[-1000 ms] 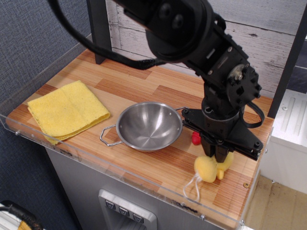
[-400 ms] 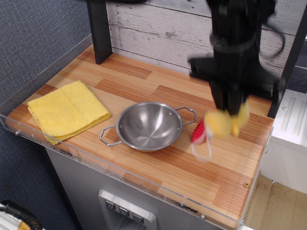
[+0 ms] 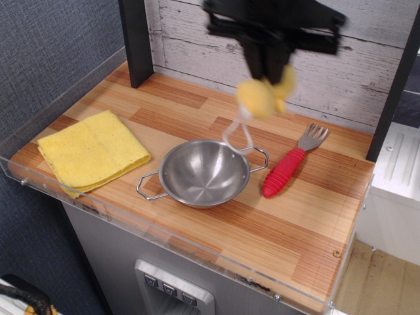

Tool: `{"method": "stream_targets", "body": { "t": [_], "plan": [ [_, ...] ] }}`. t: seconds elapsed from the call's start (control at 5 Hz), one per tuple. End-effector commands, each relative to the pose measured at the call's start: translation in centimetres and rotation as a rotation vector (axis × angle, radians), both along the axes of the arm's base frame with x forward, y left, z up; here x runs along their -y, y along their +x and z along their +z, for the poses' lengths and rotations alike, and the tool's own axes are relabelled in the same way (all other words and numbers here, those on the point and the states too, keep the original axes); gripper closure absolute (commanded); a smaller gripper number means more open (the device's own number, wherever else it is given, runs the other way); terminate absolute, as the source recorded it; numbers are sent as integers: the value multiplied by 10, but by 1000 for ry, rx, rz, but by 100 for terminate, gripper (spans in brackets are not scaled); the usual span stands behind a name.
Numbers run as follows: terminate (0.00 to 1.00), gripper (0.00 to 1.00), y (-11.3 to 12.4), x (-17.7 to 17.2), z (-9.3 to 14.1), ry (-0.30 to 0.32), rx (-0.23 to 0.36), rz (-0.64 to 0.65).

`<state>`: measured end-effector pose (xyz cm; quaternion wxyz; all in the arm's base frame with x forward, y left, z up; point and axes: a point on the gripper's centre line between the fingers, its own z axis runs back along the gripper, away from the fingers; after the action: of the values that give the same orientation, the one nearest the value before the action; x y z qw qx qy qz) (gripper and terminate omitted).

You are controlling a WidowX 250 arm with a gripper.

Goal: Place the yellow item right above the pot.

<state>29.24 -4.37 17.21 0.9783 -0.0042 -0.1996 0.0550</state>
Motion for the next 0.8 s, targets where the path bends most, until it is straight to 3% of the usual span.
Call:
{"method": "stream_targets", "body": {
  "t": [0.0, 0.6],
  "plan": [
    [0, 100, 18, -47, 18, 6, 58, 105],
    [0, 100, 58, -96, -30, 11, -17, 208]
  ]
}}
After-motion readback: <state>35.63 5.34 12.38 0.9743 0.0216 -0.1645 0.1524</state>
